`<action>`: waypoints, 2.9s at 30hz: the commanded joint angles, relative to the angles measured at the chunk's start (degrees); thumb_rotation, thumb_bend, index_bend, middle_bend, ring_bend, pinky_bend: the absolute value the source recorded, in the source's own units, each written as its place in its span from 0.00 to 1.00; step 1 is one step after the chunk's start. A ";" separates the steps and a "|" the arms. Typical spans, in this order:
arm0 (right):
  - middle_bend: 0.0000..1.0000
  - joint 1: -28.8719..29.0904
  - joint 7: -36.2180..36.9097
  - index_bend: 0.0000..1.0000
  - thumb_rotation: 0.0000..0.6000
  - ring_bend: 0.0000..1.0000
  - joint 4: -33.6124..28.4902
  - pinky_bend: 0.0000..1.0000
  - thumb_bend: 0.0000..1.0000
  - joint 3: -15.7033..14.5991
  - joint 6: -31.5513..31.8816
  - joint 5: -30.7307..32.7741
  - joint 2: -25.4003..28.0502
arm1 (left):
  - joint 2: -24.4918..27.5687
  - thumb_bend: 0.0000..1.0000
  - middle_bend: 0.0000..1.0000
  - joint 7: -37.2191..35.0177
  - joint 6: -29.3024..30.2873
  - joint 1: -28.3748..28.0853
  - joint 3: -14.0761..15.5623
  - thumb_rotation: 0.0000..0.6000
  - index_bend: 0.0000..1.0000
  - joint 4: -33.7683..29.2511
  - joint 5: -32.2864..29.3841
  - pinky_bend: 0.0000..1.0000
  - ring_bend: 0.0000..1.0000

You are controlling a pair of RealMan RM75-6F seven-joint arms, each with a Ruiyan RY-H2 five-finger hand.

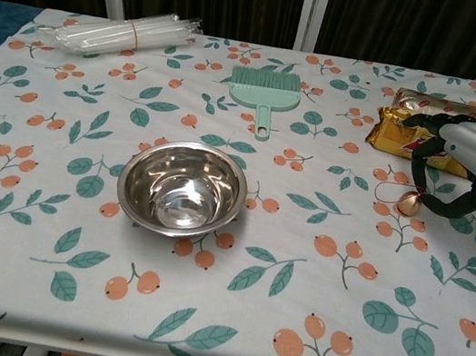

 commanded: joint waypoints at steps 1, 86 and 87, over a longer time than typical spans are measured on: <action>0.09 -0.16 0.17 0.63 1.00 0.00 -0.15 0.00 0.35 -0.04 0.34 -0.24 0.12 | -0.04 0.00 0.09 -0.05 0.05 0.02 -0.01 1.00 0.11 0.04 0.01 0.14 0.05; 0.00 -2.91 -0.37 0.00 1.00 0.00 -8.78 0.00 0.15 -2.15 1.45 -2.65 7.25 | -0.34 0.00 0.09 1.41 1.57 -0.41 -0.60 1.00 0.11 -0.54 0.94 0.13 0.05; 0.00 -3.59 0.22 0.00 1.00 0.00 -9.55 0.00 0.14 -2.18 2.90 -3.47 7.98 | -0.28 0.00 0.09 1.59 1.71 -0.42 -0.67 1.00 0.11 -0.73 0.99 0.13 0.05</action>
